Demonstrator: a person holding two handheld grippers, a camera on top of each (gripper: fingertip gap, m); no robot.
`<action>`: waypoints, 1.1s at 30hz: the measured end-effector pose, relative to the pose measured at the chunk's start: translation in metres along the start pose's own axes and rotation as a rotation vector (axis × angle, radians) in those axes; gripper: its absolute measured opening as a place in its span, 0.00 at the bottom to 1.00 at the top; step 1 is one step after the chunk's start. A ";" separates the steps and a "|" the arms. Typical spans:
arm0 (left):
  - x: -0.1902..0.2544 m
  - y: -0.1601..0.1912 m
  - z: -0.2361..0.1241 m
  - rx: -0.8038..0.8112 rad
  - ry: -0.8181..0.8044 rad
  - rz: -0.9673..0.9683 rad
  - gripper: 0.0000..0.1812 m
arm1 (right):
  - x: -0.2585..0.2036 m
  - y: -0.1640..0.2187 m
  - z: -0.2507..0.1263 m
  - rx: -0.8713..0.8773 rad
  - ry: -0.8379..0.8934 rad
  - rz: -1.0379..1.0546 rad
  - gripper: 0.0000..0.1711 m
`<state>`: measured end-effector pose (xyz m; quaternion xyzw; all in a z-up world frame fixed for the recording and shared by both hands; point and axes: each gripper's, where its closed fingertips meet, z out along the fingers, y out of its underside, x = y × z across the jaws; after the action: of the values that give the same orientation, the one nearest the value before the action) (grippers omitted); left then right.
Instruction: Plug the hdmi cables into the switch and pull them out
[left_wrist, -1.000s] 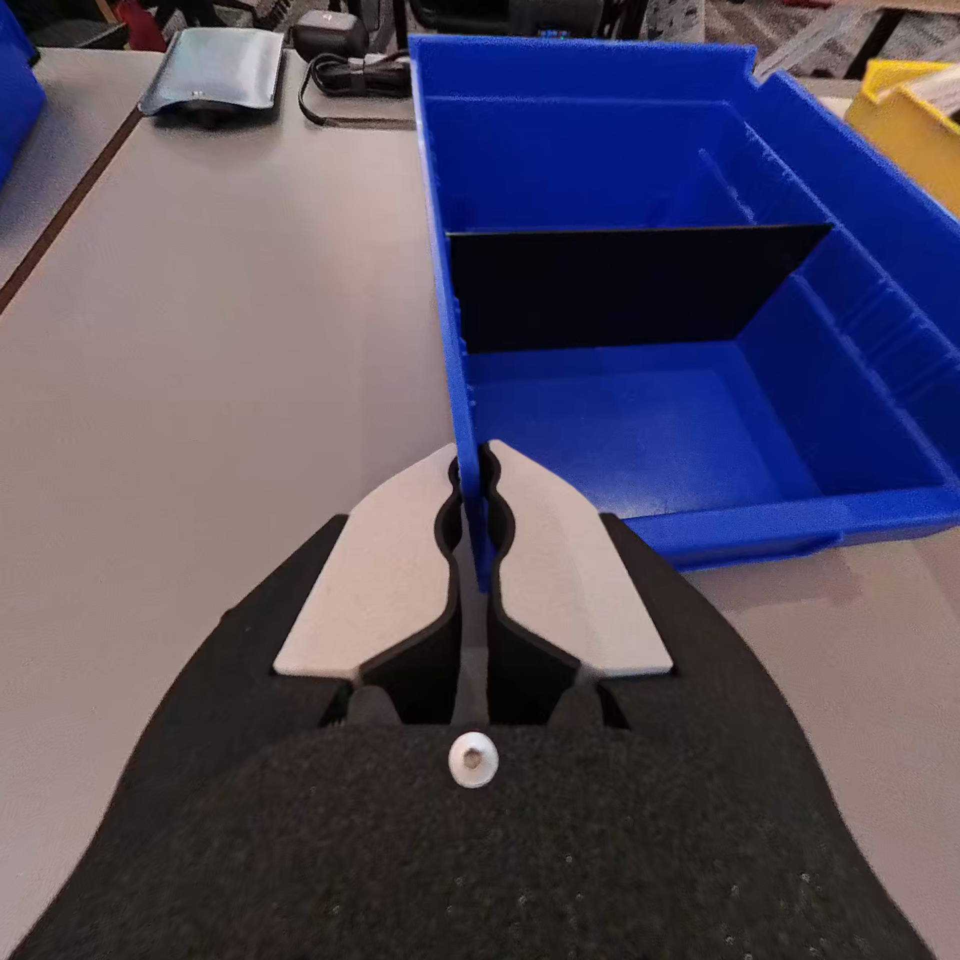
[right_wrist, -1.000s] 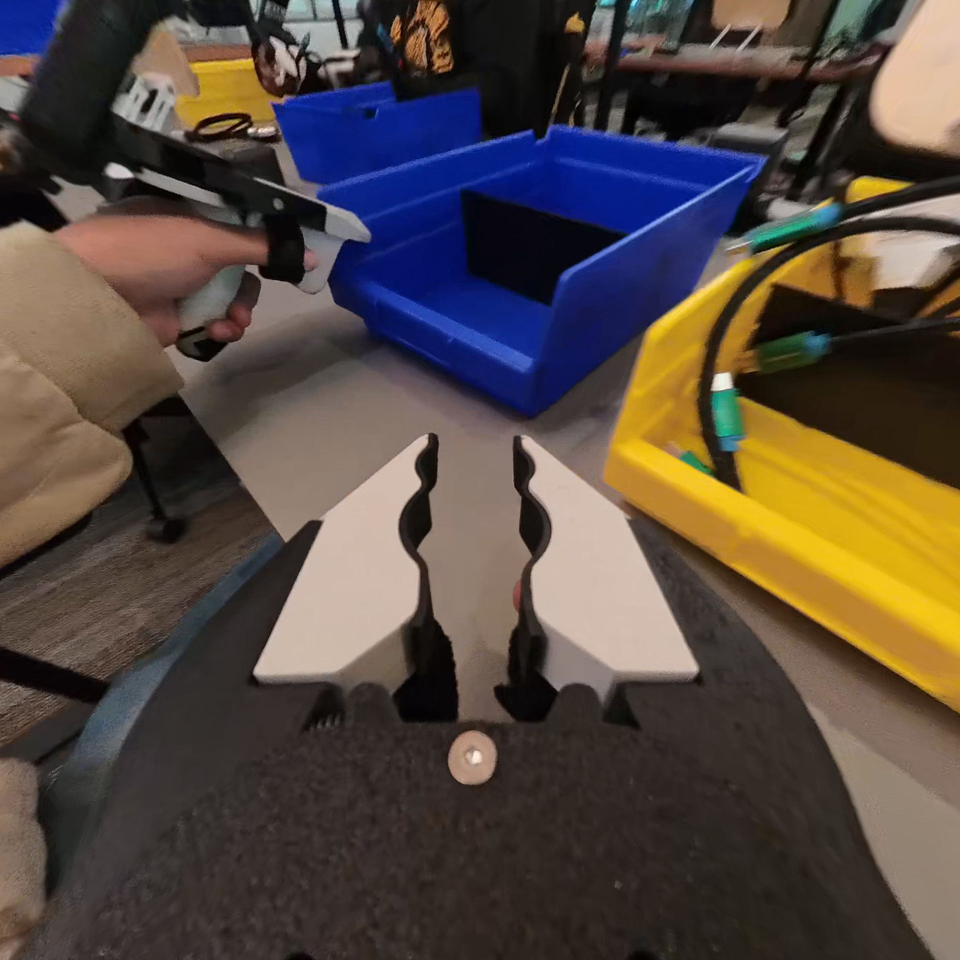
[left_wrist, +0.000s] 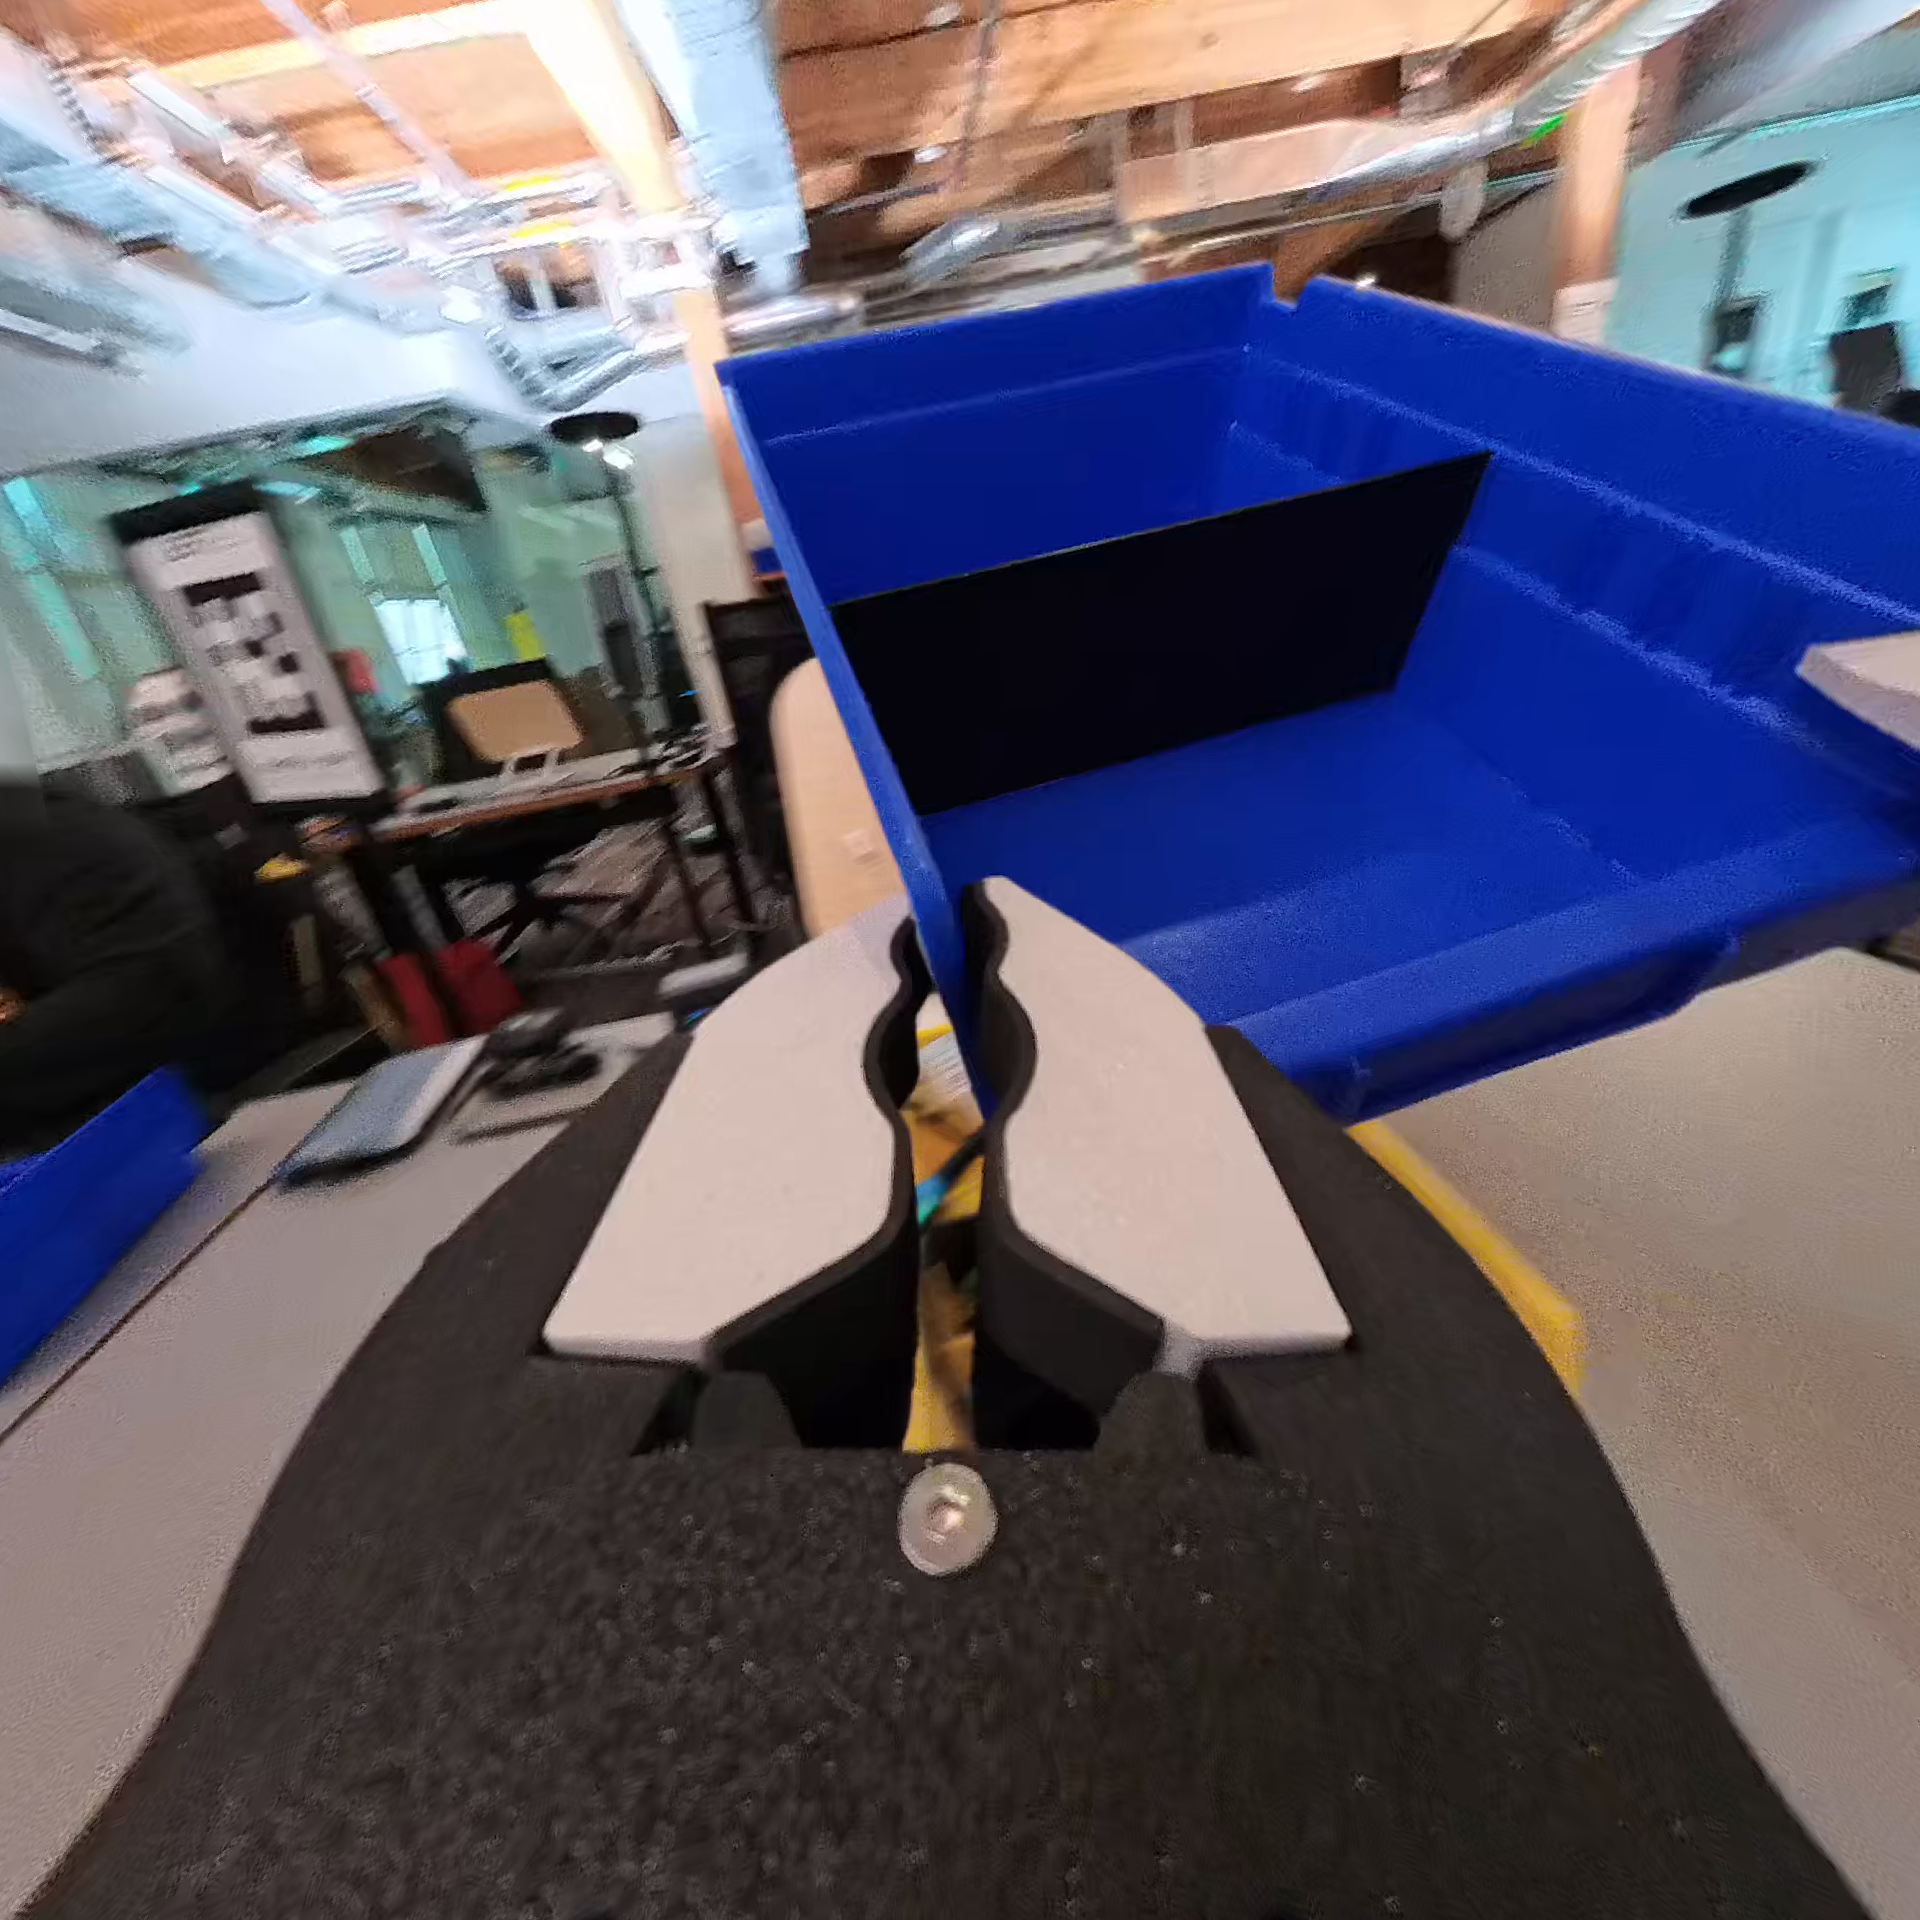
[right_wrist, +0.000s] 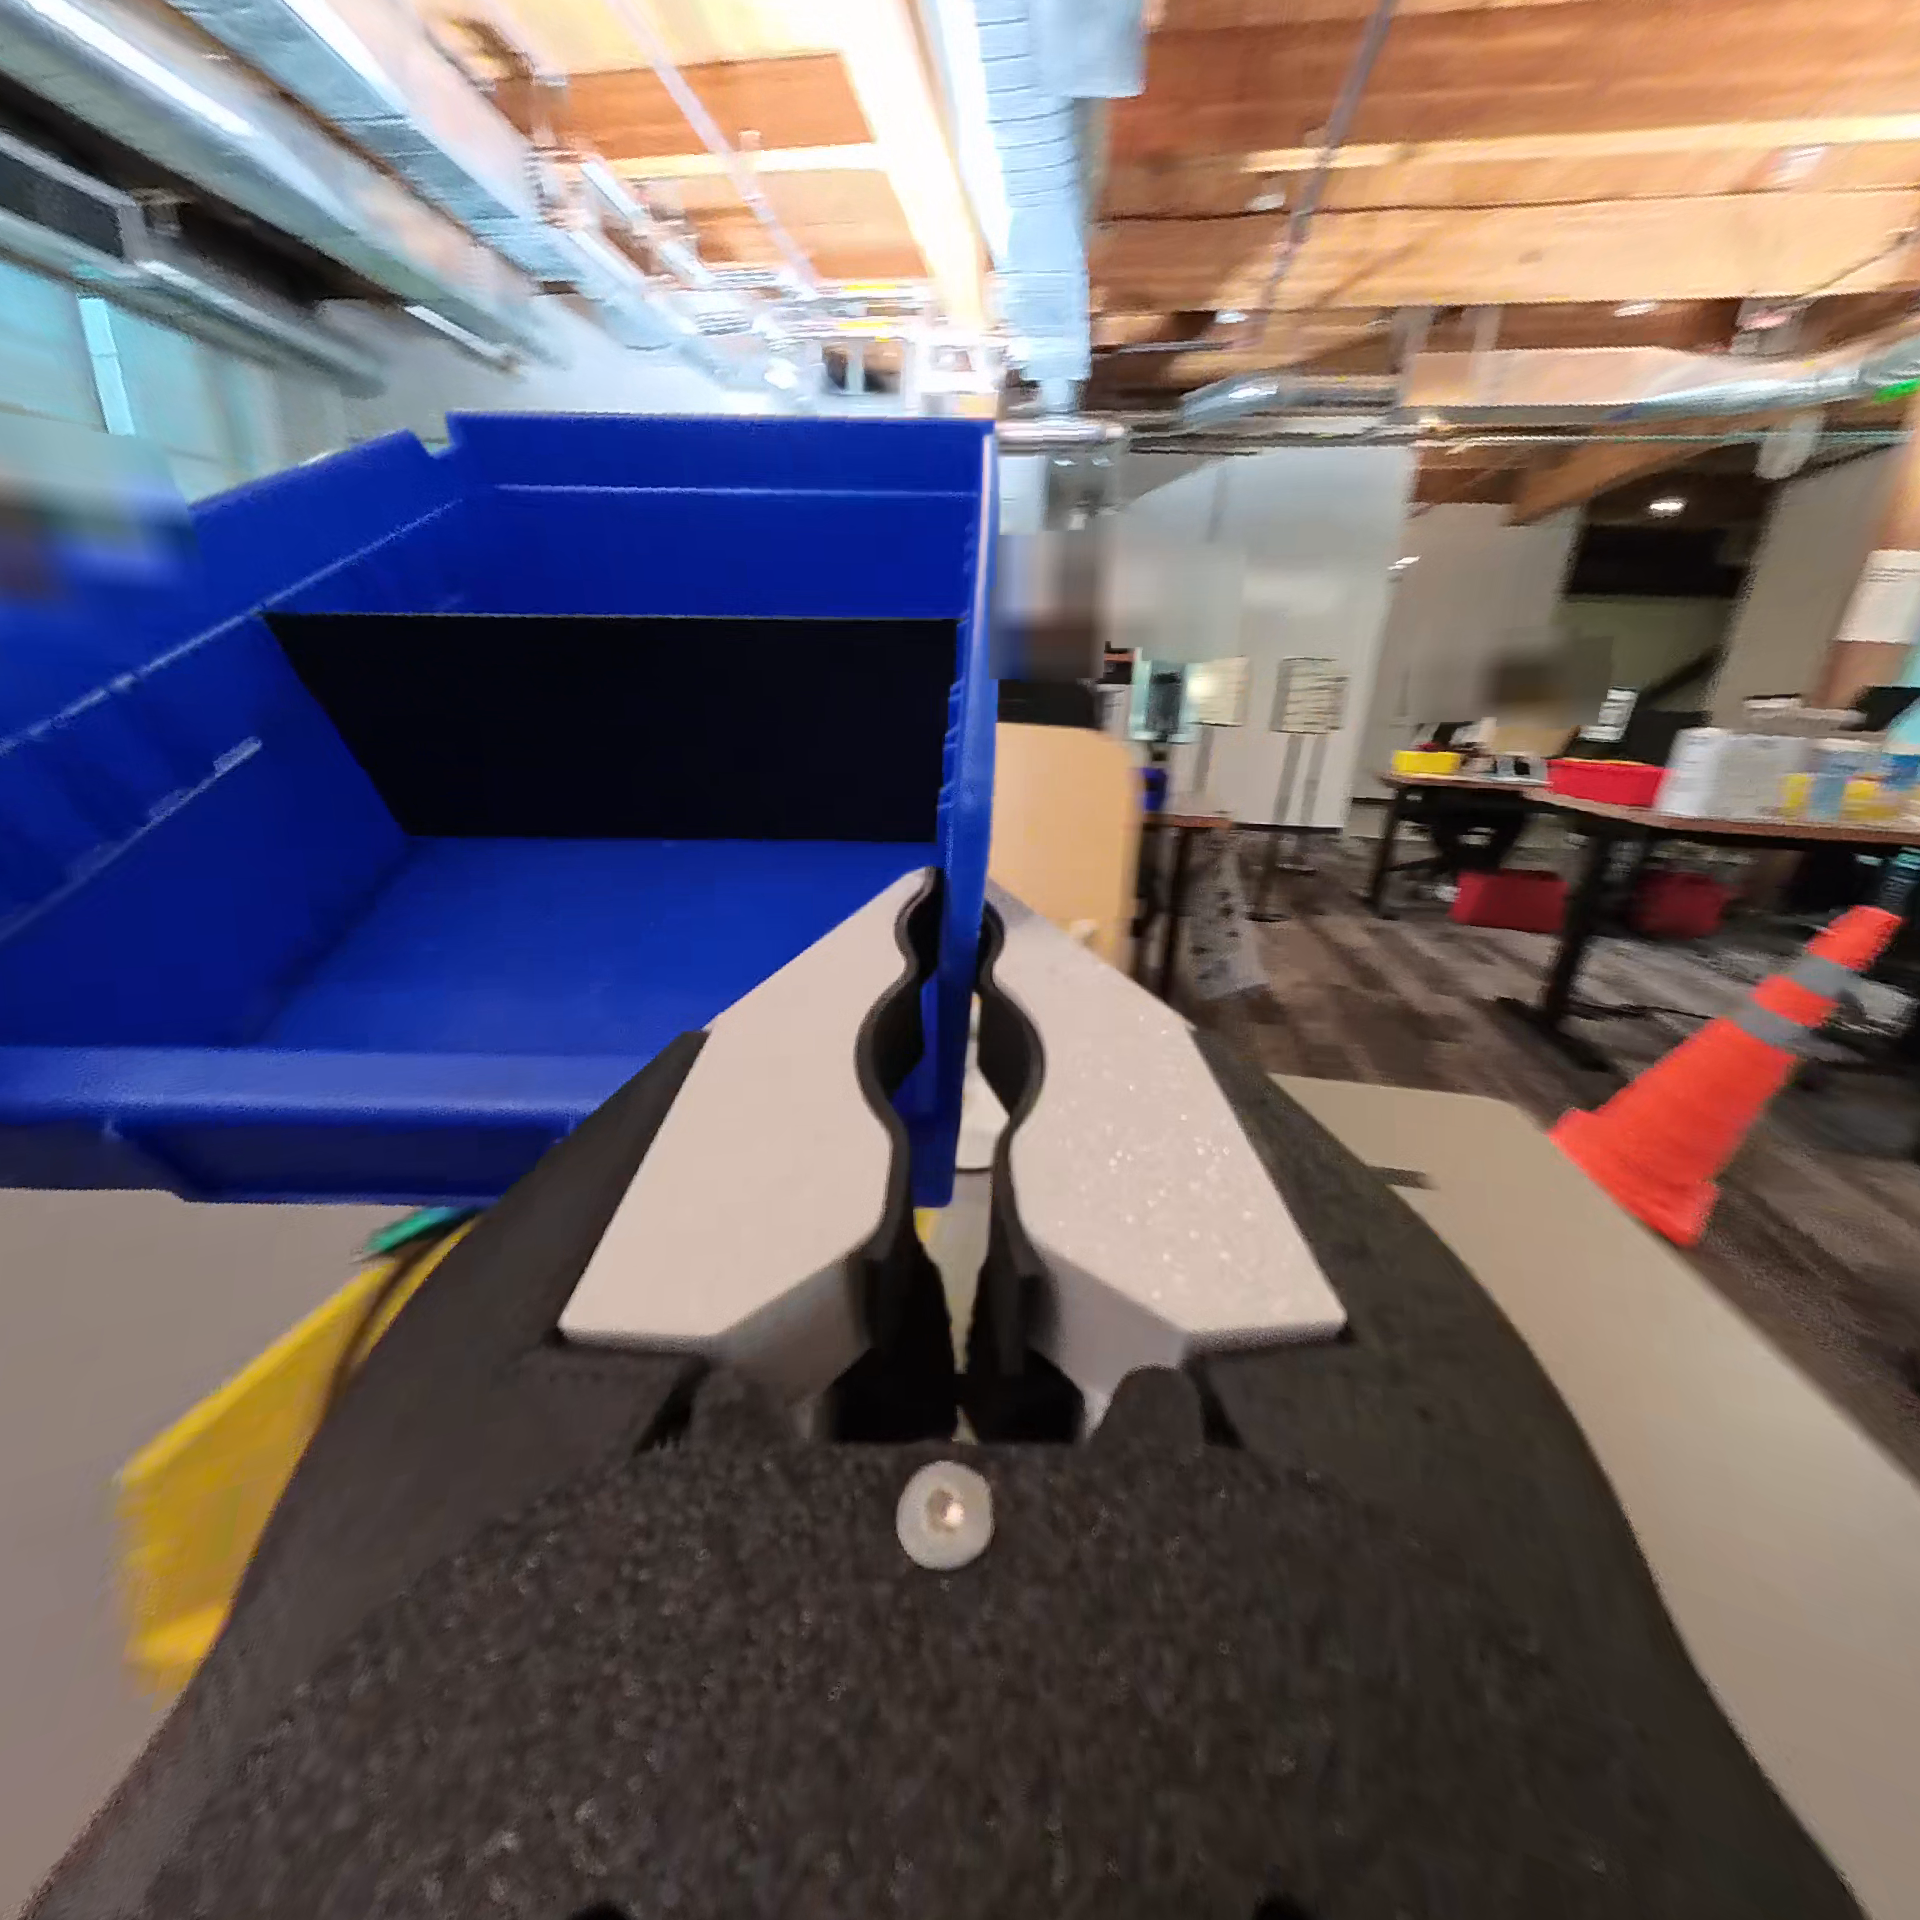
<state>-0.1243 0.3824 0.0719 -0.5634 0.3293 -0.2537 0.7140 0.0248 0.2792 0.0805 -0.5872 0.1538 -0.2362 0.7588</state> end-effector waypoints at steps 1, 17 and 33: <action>0.033 0.000 0.018 -0.001 0.034 0.009 0.04 | 0.037 0.001 0.001 -0.004 0.046 -0.001 0.01; 0.298 0.182 0.087 -0.440 0.285 -0.015 0.05 | 0.286 0.225 -0.044 -0.538 0.216 0.028 0.01; 0.219 0.154 -0.025 -0.525 0.631 -0.025 0.19 | 0.293 0.246 -0.055 -0.726 0.345 0.167 0.09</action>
<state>-0.0014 0.2424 -0.1220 -0.6249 0.5790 -0.3300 0.4066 0.2864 0.1251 -0.1587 -0.7540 0.3995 -0.1992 0.4819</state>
